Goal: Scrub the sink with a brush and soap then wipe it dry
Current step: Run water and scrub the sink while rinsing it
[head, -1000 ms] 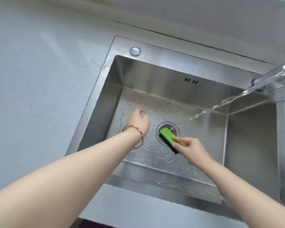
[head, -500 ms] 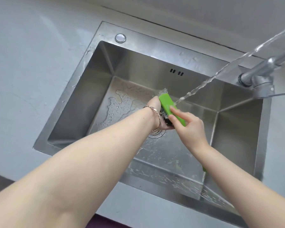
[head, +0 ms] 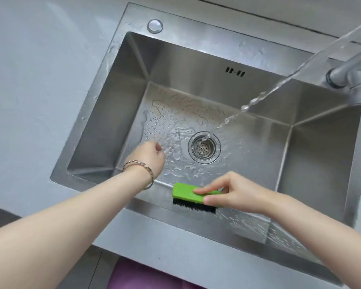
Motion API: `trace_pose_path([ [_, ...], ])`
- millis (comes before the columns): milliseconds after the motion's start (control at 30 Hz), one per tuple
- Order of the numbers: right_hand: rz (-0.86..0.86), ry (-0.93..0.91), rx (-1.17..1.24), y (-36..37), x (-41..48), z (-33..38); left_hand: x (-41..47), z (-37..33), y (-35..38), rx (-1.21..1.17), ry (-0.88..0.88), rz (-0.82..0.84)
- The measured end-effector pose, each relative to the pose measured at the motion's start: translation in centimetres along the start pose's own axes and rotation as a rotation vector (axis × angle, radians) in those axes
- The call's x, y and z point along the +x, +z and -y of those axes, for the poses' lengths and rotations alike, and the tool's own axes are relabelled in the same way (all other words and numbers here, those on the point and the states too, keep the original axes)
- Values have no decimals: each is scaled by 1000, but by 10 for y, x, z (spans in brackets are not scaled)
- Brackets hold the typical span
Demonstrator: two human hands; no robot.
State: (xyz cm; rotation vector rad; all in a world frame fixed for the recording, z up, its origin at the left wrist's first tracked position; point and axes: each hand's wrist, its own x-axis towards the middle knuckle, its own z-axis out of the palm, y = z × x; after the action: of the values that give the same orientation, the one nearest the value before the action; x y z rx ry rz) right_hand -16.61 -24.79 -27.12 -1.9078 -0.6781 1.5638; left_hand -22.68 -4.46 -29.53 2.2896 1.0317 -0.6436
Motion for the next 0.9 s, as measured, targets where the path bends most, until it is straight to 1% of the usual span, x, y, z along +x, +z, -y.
trace_pose_path([
  [67, 34, 37, 136, 20, 6, -15, -5, 14, -2, 123, 9, -23],
  [100, 8, 83, 201, 27, 9, -27, -5, 19, -2, 169, 18, -32],
  [133, -22, 146, 209, 30, 14, -42, -5, 23, -1, 204, 24, -36],
  [233, -42, 335, 9, 24, 20, -88, -9, 33, 5, 279, 65, -49],
  [300, -39, 387, -190, 14, 21, -99, -11, 38, 9, 302, 80, -59],
  [333, -57, 361, -219, 12, 20, -94, -12, 40, 11, 289, 81, -74],
  [367, -69, 287, -199, 13, 19, -84, -12, 40, 13, 263, 87, -101],
  [467, -71, 43, -108, 33, 18, -45, -12, 42, 16, 158, 152, -252],
  [500, -78, -3, -95, 43, 18, -42, -13, 42, 16, 127, 161, -287],
  [567, -114, 20, -63, 55, 22, -49, -14, 44, 16, 80, 143, -300],
  [667, -61, 219, -94, 47, 32, -70, -14, 45, 16, 53, 133, -304],
  [733, -58, 276, -127, 32, 39, -71, -15, 46, 17, 43, 143, -308],
  [767, -84, 258, -92, 26, 42, -68, -14, 46, 18, 38, 147, -310],
  [833, -94, 150, 46, 23, 46, -51, -14, 48, 19, 27, 149, -318],
  [900, -40, 55, 48, 35, 49, -39, -13, 49, 20, 11, 146, -330],
])
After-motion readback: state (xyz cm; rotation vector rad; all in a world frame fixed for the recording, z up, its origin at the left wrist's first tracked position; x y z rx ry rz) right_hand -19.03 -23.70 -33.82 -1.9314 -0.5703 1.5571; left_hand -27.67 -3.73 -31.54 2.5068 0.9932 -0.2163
